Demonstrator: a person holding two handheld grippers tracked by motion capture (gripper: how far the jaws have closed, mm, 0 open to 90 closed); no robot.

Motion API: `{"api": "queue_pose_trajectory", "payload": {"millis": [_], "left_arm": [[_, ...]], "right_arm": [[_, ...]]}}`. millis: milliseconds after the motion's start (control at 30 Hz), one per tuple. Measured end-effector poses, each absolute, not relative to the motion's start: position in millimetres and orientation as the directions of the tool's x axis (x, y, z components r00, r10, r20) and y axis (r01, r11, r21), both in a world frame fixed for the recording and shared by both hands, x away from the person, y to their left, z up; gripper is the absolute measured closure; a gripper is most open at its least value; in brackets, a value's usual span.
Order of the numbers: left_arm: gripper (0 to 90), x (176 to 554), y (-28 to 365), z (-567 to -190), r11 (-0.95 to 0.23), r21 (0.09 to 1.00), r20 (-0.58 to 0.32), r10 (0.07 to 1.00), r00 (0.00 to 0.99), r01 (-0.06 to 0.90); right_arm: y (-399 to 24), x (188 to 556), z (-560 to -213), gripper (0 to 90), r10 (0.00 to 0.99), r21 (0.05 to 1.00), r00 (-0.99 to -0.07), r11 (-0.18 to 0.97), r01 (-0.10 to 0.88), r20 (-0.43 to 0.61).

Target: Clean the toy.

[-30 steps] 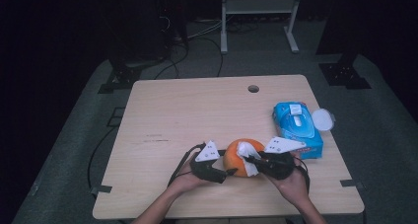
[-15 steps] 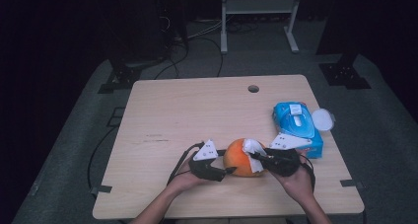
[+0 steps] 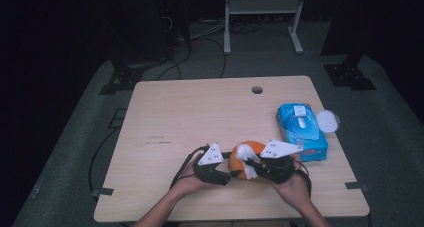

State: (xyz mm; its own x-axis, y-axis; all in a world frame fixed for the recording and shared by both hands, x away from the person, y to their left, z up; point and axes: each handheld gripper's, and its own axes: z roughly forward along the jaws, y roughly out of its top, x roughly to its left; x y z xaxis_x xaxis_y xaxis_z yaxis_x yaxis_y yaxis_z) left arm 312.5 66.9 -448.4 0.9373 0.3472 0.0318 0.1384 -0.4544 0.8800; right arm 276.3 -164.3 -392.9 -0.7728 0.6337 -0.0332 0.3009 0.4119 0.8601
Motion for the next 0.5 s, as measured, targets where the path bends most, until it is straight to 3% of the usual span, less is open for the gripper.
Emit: {"api": "queue_pose_trajectory", "payload": {"millis": [100,200,400,500], "left_arm": [[34.1,314,68,-450,-0.452,0.880,0.023,0.351,0.936,0.148],[26.0,315,68,-447,-0.434,0.884,-0.008,0.357,0.934,0.173],[11.5,315,63,-445,-0.403,0.896,-0.030,0.364,0.931,0.186],[15.6,315,65,-449,-0.413,0.893,-0.022,0.355,0.935,0.178]], "right_arm": [[-185,285,-394,79.0,0.674,0.861,-0.738,0.387,0.330,-0.020],[-201,290,-400,79.0,0.696,0.860,-0.718,0.361,0.362,0.011],[-185,283,-404,79.0,0.653,0.852,-0.757,0.376,0.364,0.035],[-169,278,-406,78.9,0.614,0.848,-0.789,0.410,0.337,0.017]]}}
